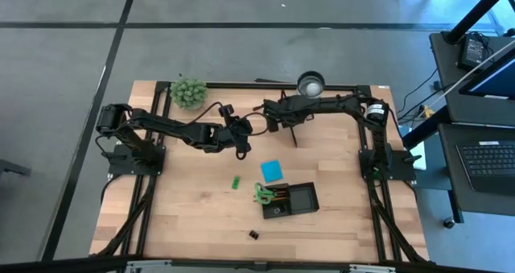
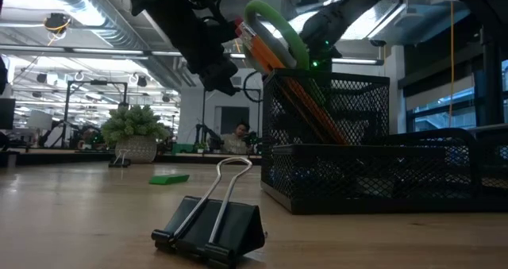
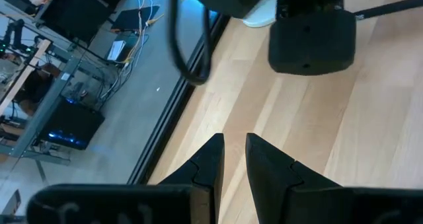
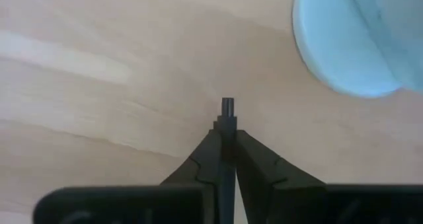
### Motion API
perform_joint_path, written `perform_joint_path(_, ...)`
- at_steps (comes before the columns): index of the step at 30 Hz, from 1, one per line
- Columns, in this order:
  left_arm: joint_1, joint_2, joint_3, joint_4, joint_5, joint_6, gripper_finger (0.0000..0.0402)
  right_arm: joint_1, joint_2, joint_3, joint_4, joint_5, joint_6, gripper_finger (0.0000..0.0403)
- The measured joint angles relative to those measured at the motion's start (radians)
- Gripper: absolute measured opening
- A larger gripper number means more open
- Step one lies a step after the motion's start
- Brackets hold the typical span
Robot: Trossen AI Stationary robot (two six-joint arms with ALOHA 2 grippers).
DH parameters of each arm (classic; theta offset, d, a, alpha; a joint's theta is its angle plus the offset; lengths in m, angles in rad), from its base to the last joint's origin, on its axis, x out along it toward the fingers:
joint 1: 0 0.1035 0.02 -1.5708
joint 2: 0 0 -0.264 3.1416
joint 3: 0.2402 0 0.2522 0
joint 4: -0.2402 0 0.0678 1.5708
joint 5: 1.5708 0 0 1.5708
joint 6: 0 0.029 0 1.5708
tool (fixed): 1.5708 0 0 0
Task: Pick and place office supplies into organizer
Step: Put the pen into the top left slot of the desk organizer
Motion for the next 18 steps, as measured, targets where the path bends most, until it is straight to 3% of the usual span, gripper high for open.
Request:
perform_joint_path(12,0.02,0.0,0.0,-0.111,-0.038,-0.001,0.0058,0.068,-0.007,0.291,-0.243,0.033,-0.212,0.004)
perform_joint_path(18,0.045,0.0,0.0,-0.214,-0.038,-0.076,0.0058,0.08,-0.106,0.424,-0.36,0.087,-0.302,0.004)
